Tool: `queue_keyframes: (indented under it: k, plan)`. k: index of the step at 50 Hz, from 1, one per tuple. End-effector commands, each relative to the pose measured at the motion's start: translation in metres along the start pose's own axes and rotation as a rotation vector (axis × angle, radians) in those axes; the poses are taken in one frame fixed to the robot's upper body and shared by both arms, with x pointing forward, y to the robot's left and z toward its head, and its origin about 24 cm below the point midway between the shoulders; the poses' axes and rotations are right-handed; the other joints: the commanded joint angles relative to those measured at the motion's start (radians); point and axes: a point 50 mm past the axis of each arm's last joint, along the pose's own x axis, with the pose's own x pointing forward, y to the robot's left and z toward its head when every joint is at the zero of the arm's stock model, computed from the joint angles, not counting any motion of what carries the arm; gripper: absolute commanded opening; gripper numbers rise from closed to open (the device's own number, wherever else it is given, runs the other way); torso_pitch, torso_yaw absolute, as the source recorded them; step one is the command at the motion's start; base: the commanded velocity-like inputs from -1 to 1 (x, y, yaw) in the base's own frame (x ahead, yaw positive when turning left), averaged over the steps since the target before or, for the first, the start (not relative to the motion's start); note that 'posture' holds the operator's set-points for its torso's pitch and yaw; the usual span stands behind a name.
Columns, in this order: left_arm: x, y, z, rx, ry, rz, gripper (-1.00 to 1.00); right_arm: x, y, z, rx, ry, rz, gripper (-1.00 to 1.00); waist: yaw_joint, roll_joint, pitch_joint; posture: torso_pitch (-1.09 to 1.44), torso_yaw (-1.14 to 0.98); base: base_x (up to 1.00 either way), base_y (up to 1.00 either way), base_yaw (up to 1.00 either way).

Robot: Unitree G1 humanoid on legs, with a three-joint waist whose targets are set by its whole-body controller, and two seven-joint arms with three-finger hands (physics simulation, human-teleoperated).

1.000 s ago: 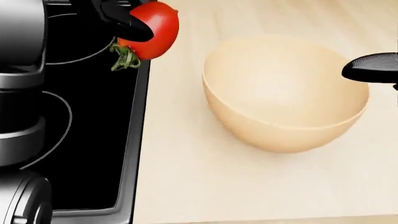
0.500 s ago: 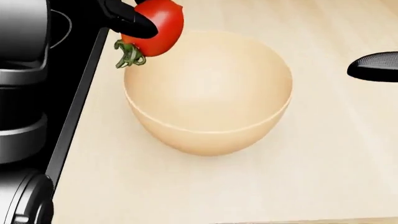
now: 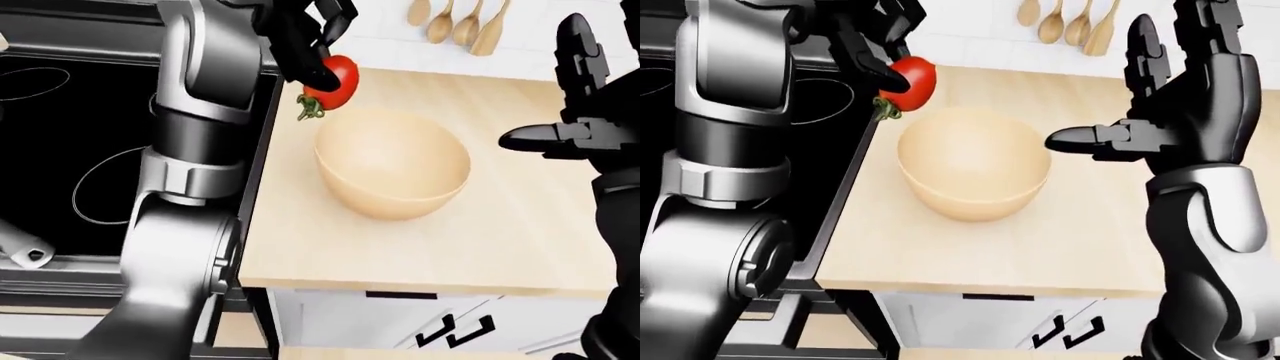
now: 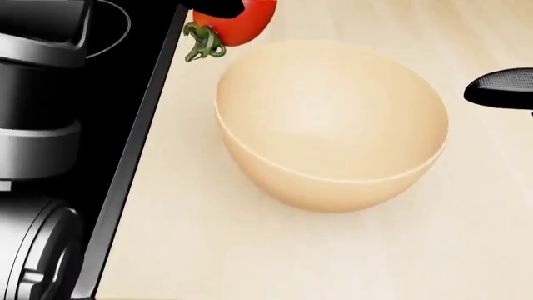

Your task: Pick the tomato from the pan and place it in the bowl.

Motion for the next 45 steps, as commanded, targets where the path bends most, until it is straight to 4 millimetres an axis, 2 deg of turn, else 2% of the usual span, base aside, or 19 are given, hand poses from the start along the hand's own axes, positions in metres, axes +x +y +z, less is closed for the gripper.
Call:
queue_keyframes:
  k: [1,10,18,24,25,27,45]
  plan:
    - [-0.009,0.011,0.021,0.036,-0.068,0.059,-1.00,0.000,-0.001,0.015,-0.014,-0.077,-0.002,1.00,0.000,-0.002,-0.029,0.00,0.00,0.00,0.00,0.00]
    - [0.005,0.008,0.036,0.030,-0.101,0.055,-1.00,0.000,-0.004,0.018,-0.011,-0.083,-0.016,1.00,0.003,-0.006,-0.029,0.00,0.00,0.00,0.00,0.00]
    - [0.017,-0.007,0.041,0.033,-0.111,0.017,-1.00,0.001,-0.007,0.020,-0.007,-0.087,-0.029,1.00,0.004,-0.011,-0.028,0.00,0.00,0.00,0.00,0.00]
    - [0.028,-0.021,0.038,0.037,-0.107,-0.015,-1.00,0.001,-0.009,0.023,-0.002,-0.091,-0.035,1.00,0.005,-0.015,-0.028,0.00,0.00,0.00,0.00,0.00]
    - [0.044,-0.037,0.031,0.033,-0.096,-0.041,-1.00,0.000,-0.010,0.023,-0.002,-0.092,-0.037,1.00,0.005,-0.016,-0.028,0.00,0.00,0.00,0.00,0.00]
    - [0.049,-0.042,0.029,0.028,-0.095,-0.048,-1.00,-0.001,-0.010,0.023,-0.002,-0.090,-0.038,1.00,0.007,-0.020,-0.029,0.00,0.00,0.00,0.00,0.00]
    - [0.064,-0.067,0.025,0.032,-0.093,-0.087,-1.00,0.000,-0.012,0.025,-0.002,-0.089,-0.043,1.00,0.007,-0.030,-0.034,0.00,0.00,0.00,0.00,0.00]
